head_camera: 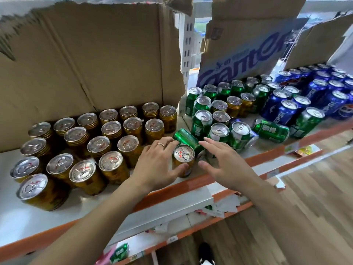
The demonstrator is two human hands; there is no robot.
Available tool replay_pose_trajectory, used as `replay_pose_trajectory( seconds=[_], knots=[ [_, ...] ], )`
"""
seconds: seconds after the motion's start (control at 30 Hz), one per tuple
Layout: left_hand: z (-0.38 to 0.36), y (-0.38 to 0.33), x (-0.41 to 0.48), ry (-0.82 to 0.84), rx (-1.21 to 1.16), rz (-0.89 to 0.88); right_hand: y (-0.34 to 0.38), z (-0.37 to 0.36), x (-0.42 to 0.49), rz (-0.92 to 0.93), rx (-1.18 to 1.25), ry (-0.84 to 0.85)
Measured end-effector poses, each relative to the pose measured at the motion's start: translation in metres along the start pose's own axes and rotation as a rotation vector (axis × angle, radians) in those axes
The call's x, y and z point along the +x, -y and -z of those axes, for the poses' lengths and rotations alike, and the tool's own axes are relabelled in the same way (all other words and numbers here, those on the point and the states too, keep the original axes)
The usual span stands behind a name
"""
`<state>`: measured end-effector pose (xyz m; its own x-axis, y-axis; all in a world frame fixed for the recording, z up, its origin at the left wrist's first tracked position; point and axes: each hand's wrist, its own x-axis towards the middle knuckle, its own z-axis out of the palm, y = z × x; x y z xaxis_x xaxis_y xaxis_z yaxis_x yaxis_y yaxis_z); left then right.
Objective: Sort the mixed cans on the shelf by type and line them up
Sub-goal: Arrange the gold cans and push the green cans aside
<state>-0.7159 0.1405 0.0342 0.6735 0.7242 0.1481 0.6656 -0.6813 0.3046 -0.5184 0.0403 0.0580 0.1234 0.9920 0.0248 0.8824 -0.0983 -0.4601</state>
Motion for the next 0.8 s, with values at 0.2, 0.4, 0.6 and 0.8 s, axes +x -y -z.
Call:
replay_pose_trajectory(
  seconds=[0.2, 0.4, 0.6, 0.8],
  knots=[
    [-0.025, -0.009, -0.006, 0.023, -0.122, 0.017, -0.011, -0.012, 0.003, 0.045, -0.038, 0.032],
    [-0.042, -0.012, -0.010, 0.005, -0.303, 0.118, -0.013, -0.018, 0.006, 0.033, -0.013, 0.061],
    [-0.041, -0.010, -0.015, -0.161, -0.290, 0.164, -0.016, -0.020, 0.009, 0.018, 0.005, 0.051],
    [-0.035, 0.019, -0.025, -0.218, -0.113, 0.275, -0.014, -0.025, 0.011, 0.013, 0.026, 0.065]
  ],
)
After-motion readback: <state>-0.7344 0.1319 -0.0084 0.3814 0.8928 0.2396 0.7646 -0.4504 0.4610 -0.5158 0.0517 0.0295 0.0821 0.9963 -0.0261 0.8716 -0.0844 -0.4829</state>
